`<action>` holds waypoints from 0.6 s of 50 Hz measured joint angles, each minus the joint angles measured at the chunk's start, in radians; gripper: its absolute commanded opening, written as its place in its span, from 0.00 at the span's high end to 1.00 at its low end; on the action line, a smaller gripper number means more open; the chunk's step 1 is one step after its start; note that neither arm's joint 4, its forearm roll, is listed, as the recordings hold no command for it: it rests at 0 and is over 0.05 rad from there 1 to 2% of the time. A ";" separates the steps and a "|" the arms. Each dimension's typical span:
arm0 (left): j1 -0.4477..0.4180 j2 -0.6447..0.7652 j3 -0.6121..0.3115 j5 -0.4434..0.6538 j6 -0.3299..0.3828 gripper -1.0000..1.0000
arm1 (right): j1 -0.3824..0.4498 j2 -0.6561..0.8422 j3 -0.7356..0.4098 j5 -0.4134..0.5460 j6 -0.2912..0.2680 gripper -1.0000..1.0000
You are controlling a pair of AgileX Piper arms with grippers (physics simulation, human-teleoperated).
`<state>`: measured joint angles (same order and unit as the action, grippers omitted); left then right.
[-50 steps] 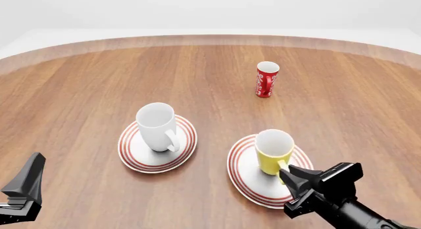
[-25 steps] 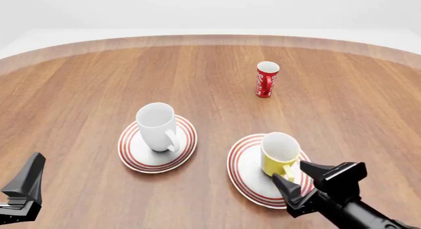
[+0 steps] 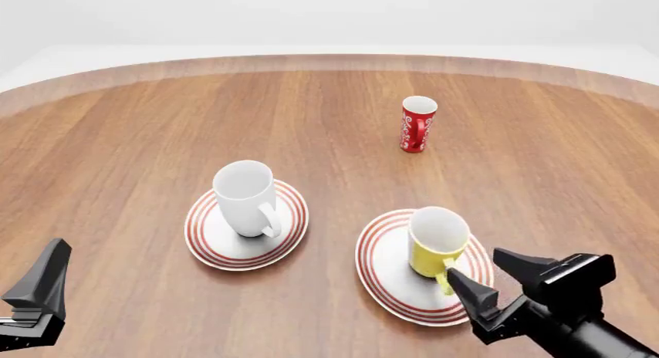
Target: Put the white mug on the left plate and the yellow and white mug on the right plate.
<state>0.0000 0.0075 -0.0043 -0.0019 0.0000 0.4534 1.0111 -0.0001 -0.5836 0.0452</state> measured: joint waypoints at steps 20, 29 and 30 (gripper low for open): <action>0.000 0.000 0.000 0.000 0.000 0.00 | -0.054 -0.419 0.000 0.369 -0.012 0.00; 0.000 0.000 0.000 0.000 0.000 0.00 | -0.087 -0.573 0.000 0.499 -0.017 0.00; 0.000 0.000 0.000 0.000 0.000 0.00 | -0.091 -0.589 0.000 0.512 -0.018 0.00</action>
<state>0.0000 0.0075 -0.0043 -0.0019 0.0000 0.3622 0.4223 -0.0001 -0.0713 0.0275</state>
